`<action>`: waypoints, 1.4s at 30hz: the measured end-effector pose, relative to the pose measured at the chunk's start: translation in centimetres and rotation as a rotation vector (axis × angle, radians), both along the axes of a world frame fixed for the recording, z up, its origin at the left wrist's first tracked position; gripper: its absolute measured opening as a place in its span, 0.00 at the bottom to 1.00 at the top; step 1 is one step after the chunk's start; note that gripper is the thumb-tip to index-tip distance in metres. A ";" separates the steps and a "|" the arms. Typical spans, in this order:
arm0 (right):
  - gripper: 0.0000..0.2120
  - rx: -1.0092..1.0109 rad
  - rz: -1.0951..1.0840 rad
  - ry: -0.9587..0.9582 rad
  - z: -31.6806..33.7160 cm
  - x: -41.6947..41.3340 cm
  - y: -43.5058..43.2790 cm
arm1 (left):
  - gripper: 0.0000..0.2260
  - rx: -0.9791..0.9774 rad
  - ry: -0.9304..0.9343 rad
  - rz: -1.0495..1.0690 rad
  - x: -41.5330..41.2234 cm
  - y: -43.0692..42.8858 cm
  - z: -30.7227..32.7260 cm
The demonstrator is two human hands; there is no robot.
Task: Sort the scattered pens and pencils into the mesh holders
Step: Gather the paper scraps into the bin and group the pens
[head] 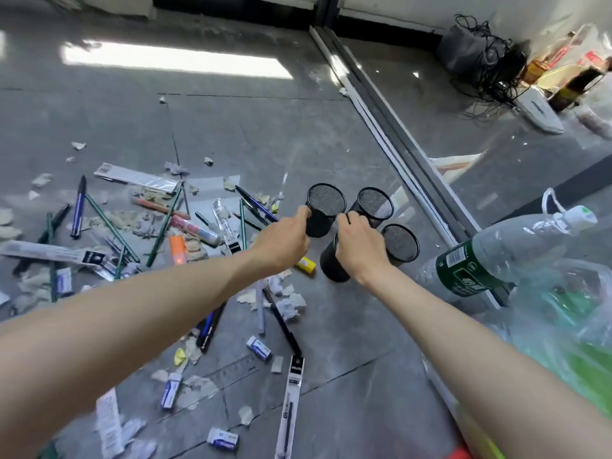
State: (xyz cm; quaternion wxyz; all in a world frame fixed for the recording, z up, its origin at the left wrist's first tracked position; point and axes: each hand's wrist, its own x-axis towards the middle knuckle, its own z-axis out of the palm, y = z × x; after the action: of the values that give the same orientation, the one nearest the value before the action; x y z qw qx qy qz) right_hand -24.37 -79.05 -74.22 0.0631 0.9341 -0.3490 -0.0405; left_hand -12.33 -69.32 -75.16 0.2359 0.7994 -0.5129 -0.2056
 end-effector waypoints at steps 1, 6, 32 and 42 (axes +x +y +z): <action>0.13 -0.005 0.040 0.011 0.4 0.8 0.4 | 0.19 0.037 0.000 -0.004 1.2 0.6 0.3; 0.13 0.159 0.226 0.188 1.2 6.6 2.3 | 0.22 0.200 0.022 0.029 7.2 5.8 0.5; 0.13 0.369 0.828 0.456 -4.9 15.8 19.4 | 0.15 0.619 0.138 0.421 10.5 29.6 -8.5; 0.07 0.281 0.787 0.354 -8.4 14.8 19.5 | 0.16 0.645 0.182 0.468 11.1 29.6 -10.2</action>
State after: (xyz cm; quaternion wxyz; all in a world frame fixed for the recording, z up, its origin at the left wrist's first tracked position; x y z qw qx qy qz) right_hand -9.52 -59.52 -82.61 0.0051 0.9739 0.0578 -0.2193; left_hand -1.26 -39.77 -85.37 0.0578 0.9061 -0.2032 -0.3666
